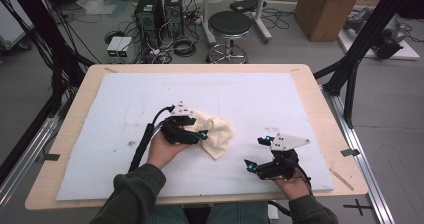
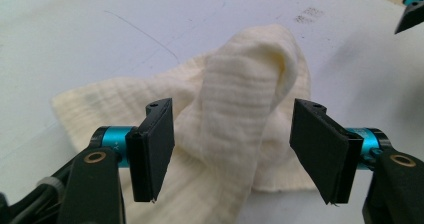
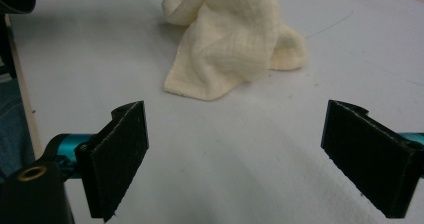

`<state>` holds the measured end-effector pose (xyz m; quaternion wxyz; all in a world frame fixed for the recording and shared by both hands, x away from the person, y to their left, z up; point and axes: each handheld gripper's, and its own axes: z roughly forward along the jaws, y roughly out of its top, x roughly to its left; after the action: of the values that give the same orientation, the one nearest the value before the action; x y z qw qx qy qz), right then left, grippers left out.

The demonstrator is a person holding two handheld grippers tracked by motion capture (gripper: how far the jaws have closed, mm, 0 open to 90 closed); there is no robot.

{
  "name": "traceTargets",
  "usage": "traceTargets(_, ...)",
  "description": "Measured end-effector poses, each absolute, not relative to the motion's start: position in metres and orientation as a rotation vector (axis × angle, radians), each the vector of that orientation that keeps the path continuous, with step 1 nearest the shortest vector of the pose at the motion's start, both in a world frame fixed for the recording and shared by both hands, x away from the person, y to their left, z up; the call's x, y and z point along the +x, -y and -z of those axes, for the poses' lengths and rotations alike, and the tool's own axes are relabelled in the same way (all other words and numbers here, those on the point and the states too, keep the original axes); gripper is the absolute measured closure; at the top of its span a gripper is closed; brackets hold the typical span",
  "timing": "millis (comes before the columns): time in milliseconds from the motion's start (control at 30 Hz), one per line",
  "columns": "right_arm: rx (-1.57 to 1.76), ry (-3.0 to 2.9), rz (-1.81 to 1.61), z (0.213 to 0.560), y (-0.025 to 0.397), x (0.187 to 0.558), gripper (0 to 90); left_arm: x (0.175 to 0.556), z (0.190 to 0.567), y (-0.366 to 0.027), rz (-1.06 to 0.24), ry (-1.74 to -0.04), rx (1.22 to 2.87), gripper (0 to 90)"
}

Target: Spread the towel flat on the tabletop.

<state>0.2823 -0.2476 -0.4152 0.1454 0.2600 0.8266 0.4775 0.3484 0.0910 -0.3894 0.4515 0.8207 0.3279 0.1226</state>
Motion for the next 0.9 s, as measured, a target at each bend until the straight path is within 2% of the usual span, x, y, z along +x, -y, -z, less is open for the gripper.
traceTargets(67, 0.735, -2.388, -1.377, 0.414, 0.243, 0.283, 12.8, 0.342, 0.390, -0.098, -0.304, -0.807, 2.035, 34.4)
traceTargets(200, 0.693, -2.446, -1.367, 0.415, 0.229, 0.286, 22.8, 0.330, 0.396, -0.108, -0.318, -0.791, 2.062, 33.4)
traceTargets(267, 0.684, -2.457, -1.357, 0.415, 0.225, 0.287, 24.8, 0.327, 0.402, -0.111, -0.329, -0.788, 2.087, 33.4)
traceTargets(300, 0.669, -2.484, -1.352, 0.416, 0.218, 0.291, 30.8, 0.326, 0.405, -0.112, -0.334, -0.790, 2.096, 33.8)
traceTargets(333, 0.669, -2.484, -1.352, 0.416, 0.218, 0.291, 30.8, 0.326, 0.408, -0.113, -0.331, -0.799, 2.099, 33.8)
traceTargets(433, 0.632, -2.550, -1.334, 0.418, 0.198, 0.300, 40.7, 0.328, 0.416, -0.114, -0.334, -0.803, 2.135, 38.0)
traceTargets(500, 0.621, -2.565, -1.327, 0.420, 0.192, 0.303, 42.1, 0.332, 0.420, -0.113, -0.338, -0.807, 2.144, 39.6)
traceTargets(567, 0.591, -2.621, -1.298, 0.426, 0.175, 0.313, 47.3, 0.338, 0.423, -0.113, -0.330, -0.823, 2.145, 45.4)
traceTargets(700, 0.581, -2.653, -1.253, 0.431, 0.165, 0.322, 51.5, 0.350, 0.431, -0.114, -0.309, -0.847, 2.163, 52.1)
traceTargets(733, 0.584, -2.672, -1.216, 0.435, 0.159, 0.326, 55.6, 0.352, 0.433, -0.113, -0.308, -0.853, 2.162, 58.3)
traceTargets(800, 0.579, -2.683, -1.184, 0.438, 0.156, 0.329, 59.6, 0.354, 0.435, -0.112, -0.317, -0.847, 2.169, 64.8)
traceTargets(833, 0.579, -2.683, -1.184, 0.438, 0.156, 0.329, 59.6, 0.356, 0.436, -0.112, -0.325, -0.846, 2.168, 64.8)
traceTargets(867, 0.572, -2.705, -1.168, 0.441, 0.153, 0.333, 63.9, 0.357, 0.436, -0.112, -0.322, -0.852, 2.164, 72.4)
traceTargets(900, 0.588, -2.712, -1.187, 0.442, 0.153, 0.334, 67.1, 0.358, 0.436, -0.112, -0.319, -0.843, 2.162, 75.2)
